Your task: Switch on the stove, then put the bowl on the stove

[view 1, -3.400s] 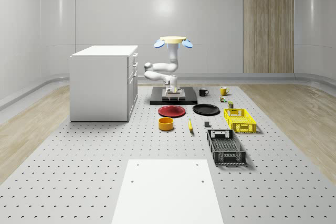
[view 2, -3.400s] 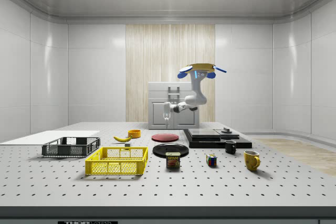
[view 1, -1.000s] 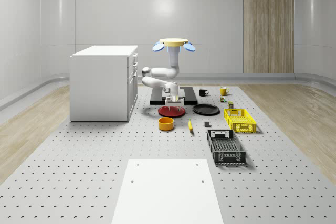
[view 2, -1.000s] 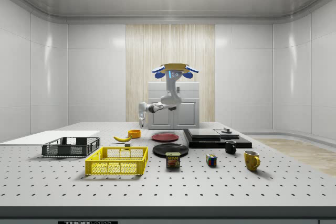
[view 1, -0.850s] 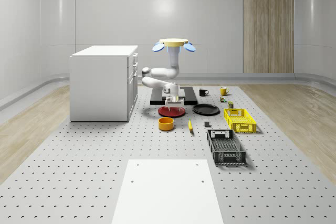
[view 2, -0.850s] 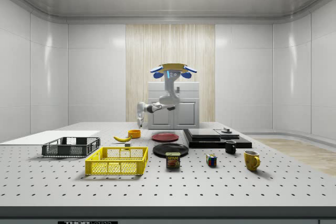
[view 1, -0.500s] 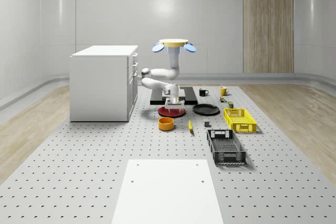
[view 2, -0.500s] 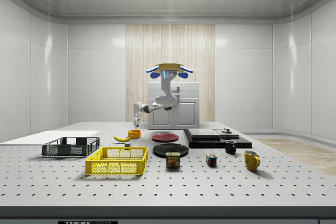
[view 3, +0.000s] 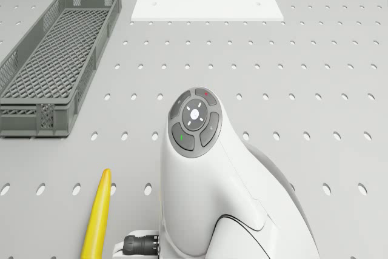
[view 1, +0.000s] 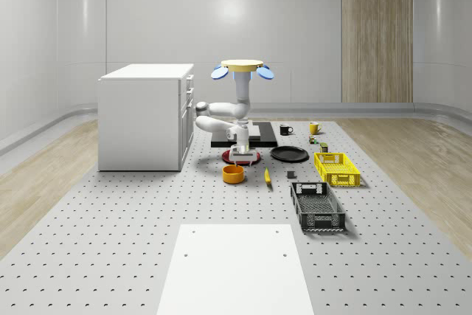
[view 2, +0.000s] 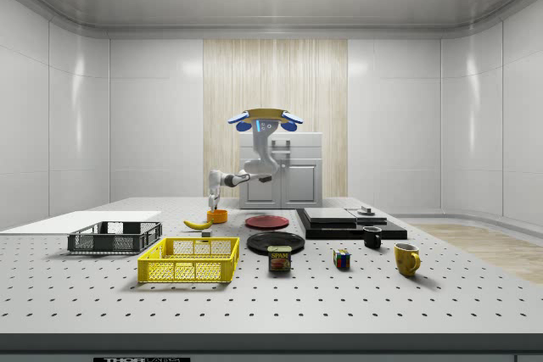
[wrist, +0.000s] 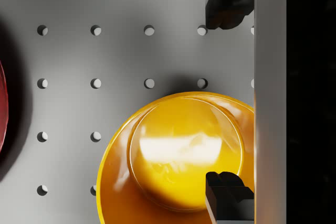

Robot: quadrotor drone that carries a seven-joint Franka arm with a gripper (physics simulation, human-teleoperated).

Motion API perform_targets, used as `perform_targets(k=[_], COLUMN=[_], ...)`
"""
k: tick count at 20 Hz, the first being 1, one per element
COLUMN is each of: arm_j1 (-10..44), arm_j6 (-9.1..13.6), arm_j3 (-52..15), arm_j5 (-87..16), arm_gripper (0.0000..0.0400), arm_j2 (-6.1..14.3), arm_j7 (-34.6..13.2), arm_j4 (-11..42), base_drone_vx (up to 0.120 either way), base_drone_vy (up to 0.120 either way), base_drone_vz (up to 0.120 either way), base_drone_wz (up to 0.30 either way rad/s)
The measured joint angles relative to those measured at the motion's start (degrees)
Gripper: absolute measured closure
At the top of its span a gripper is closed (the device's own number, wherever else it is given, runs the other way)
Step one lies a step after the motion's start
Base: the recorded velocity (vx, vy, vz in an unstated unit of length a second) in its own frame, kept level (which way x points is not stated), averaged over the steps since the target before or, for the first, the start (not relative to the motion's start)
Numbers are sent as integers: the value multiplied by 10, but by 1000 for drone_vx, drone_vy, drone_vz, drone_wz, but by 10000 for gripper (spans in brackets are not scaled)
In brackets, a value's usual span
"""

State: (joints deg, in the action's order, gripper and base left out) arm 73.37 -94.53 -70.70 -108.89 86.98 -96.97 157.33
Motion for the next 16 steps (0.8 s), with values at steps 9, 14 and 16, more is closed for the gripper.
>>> perform_targets(k=[9, 14, 16], arm_j1=[6, 4, 5], arm_j6=[-20, -27, -28], arm_j3=[45, 66, 72], arm_j5=[-42, -62, -68], arm_gripper=[0, 0, 0], arm_j2=[-2, -3, -5], arm_j7=[0, 1, -1], arm_j4=[-14, -16, -17], base_drone_vx=[0, 0, 0], base_drone_vy=[0, 0, 0], base_drone_vz=[0, 0, 0], base_drone_wz=[0, 0, 0])
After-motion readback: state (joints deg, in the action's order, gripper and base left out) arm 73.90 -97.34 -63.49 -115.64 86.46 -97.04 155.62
